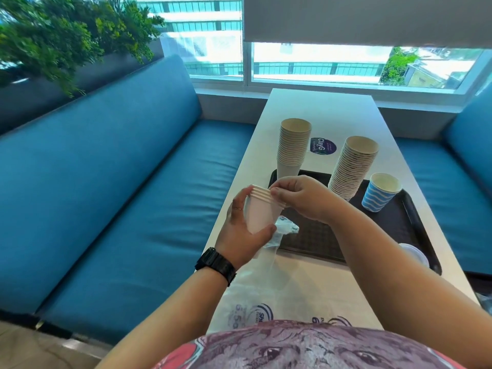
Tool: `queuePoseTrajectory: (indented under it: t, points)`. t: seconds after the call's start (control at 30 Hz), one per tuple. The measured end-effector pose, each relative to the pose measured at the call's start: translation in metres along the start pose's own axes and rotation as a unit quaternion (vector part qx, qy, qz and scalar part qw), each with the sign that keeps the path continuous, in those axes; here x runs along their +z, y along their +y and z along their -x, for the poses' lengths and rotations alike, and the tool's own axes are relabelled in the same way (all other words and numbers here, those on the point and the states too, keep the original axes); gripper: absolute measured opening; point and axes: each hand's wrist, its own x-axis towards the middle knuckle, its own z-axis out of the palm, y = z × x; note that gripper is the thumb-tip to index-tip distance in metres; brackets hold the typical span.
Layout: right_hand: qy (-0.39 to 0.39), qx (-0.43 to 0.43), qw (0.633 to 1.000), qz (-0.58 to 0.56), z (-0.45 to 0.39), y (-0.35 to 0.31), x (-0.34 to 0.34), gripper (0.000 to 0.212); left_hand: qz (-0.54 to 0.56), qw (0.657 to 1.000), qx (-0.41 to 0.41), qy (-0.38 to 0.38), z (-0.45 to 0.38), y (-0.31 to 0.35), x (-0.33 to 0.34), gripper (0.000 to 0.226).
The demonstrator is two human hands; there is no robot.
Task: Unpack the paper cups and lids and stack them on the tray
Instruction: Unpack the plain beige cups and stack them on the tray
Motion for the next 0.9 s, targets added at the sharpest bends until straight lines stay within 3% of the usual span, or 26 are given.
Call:
queuePoseTrajectory:
  t: [0.3,0.53,0.9]
  points:
    - [0.027,-0.008,0.998,0.05,-0.006,0.006,0.001,0.014,-0.008,1.0,-0.026,-0.005,-0.001,-0.008,0.002,0.091]
    - [0.101,-0.022,0.986,0.132,-0.021,0.007,-0.019,0.017,-0.011,0.999,-0.05,-0.012,0.006,-0.015,0.002,0.092]
    - [0.282,-0.113,0.914,0.268,-0.082,-0.043,-0.109,0.028,-0.006,0.998,-0.059,-0.028,0.0,-0.02,0.004,0.097]
